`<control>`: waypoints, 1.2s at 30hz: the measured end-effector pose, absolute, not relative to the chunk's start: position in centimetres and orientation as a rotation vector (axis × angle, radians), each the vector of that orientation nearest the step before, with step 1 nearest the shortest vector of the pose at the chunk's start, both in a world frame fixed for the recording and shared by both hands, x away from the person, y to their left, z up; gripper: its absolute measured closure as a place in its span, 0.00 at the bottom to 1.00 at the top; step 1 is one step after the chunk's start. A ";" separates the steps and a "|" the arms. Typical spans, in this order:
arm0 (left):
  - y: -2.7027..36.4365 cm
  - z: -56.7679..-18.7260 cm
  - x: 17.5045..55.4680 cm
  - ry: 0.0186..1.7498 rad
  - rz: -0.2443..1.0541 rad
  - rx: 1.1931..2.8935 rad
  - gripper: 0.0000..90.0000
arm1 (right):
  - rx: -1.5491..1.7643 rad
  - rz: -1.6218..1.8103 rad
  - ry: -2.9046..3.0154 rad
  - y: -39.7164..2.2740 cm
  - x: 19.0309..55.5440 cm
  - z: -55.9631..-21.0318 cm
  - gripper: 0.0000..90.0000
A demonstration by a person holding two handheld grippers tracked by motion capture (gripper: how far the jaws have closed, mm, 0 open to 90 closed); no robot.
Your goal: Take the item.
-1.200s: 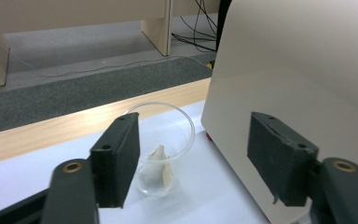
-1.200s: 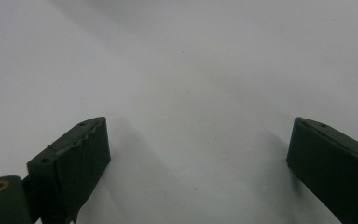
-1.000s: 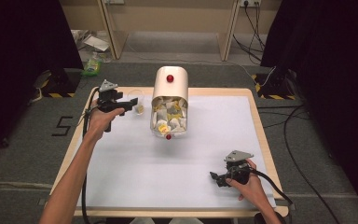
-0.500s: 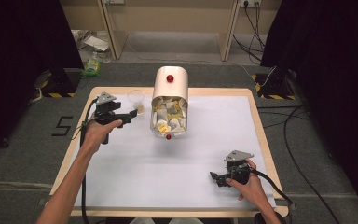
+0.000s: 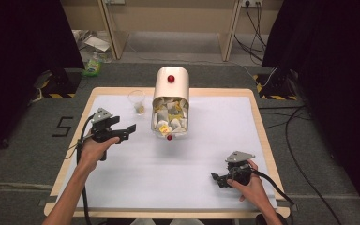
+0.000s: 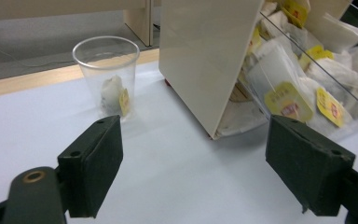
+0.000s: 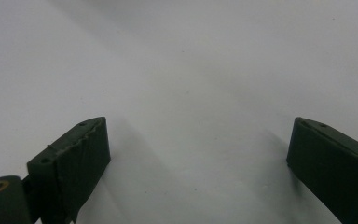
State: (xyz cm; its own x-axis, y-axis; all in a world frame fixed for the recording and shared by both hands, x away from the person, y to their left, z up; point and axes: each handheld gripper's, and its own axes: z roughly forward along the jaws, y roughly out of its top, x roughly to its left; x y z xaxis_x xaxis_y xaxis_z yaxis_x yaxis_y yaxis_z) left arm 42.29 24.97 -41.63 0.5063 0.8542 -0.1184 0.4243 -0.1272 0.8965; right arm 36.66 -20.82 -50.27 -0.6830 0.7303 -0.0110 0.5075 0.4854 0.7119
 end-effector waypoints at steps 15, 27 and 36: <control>24.3 -44.2 39.2 1.031 0.523 1.808 0.19 | 1.048 1.007 2.422 -20.8 36.7 -50.3 0.07; 24.6 -47.3 36.1 1.028 0.508 1.877 0.18 | 1.044 1.006 2.422 -20.8 36.7 -50.3 0.07; 25.3 -48.6 34.5 1.043 0.497 1.919 0.17 | 1.044 1.006 2.423 -20.8 36.7 -50.3 0.07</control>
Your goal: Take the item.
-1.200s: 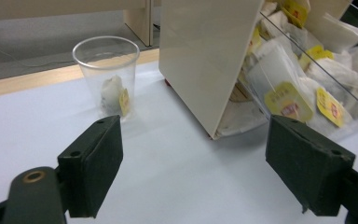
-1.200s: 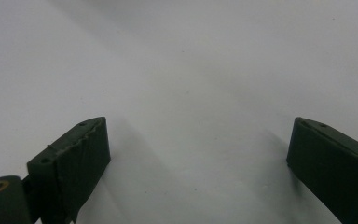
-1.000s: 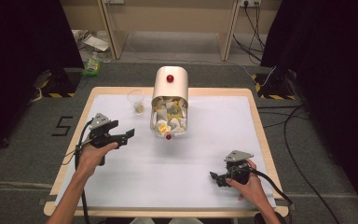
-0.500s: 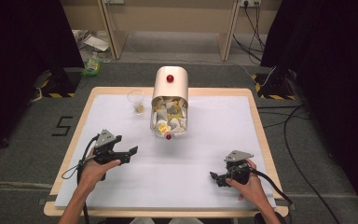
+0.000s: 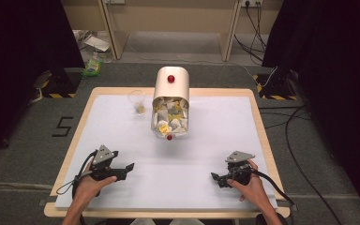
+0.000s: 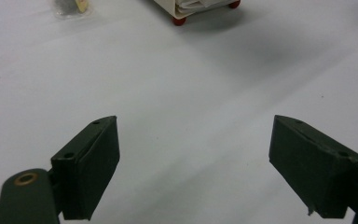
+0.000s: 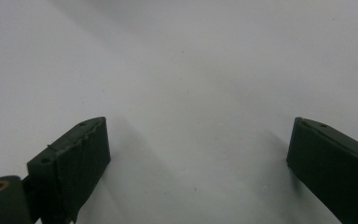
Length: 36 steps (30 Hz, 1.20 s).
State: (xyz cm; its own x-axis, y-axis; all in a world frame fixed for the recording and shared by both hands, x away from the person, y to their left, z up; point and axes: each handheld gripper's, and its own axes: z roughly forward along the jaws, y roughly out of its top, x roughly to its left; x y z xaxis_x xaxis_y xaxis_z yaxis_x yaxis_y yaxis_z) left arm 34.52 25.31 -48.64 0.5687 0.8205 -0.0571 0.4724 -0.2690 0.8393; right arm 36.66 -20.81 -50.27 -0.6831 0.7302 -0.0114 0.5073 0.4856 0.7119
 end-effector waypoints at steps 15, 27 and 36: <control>25.8 -50.8 32.8 1.090 0.475 2.002 0.17 | 1.047 1.006 2.422 -20.8 36.6 -50.3 0.07; 25.1 -51.1 31.0 1.075 0.476 2.041 0.17 | 1.044 1.006 2.422 -20.8 36.6 -50.3 0.07; 25.2 -51.7 30.4 1.084 0.507 1.974 0.17 | 1.044 1.006 2.422 -20.8 36.6 -50.2 0.07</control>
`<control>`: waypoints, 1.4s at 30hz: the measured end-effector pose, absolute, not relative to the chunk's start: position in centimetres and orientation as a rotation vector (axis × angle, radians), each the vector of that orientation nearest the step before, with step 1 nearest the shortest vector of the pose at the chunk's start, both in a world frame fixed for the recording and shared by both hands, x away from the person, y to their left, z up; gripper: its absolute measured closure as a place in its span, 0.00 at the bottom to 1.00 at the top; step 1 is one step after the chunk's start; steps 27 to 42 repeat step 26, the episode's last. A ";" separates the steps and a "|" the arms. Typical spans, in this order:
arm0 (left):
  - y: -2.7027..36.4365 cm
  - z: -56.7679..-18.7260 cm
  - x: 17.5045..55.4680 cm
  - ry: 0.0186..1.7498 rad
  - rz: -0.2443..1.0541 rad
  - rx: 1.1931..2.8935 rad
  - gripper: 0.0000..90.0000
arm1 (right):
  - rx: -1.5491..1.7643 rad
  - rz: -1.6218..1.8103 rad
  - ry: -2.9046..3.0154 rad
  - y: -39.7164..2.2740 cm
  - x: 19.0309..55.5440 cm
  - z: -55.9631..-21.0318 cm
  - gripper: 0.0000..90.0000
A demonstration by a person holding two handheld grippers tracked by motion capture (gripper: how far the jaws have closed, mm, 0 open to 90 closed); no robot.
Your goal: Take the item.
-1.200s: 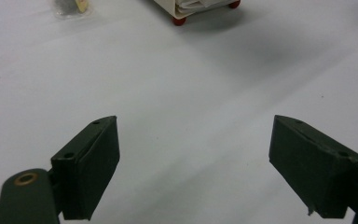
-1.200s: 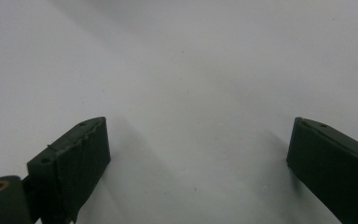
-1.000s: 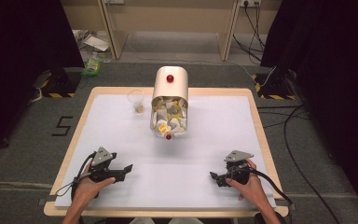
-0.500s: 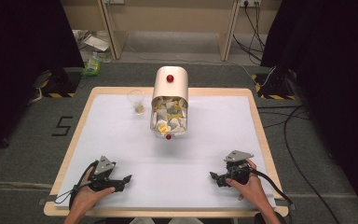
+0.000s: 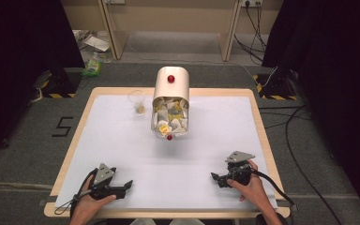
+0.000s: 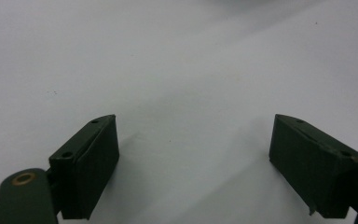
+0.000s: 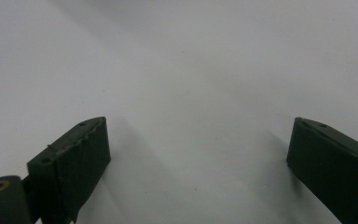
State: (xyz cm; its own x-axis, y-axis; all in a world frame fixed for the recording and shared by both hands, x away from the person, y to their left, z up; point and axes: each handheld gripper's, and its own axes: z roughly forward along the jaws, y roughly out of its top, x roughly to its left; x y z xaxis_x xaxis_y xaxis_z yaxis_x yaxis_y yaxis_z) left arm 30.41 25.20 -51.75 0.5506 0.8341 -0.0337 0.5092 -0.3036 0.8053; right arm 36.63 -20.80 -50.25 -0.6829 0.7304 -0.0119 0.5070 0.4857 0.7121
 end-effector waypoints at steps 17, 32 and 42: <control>25.2 -51.9 30.3 1.084 0.512 1.959 0.17 | 1.044 1.006 2.422 -20.8 36.6 -50.3 0.07; 25.2 -51.9 30.3 1.085 0.512 1.958 0.17 | 1.052 1.008 2.422 -20.8 36.6 -50.3 0.07; 25.2 -51.9 30.3 1.085 0.512 1.958 0.17 | 1.052 1.008 2.422 -20.8 36.6 -50.3 0.07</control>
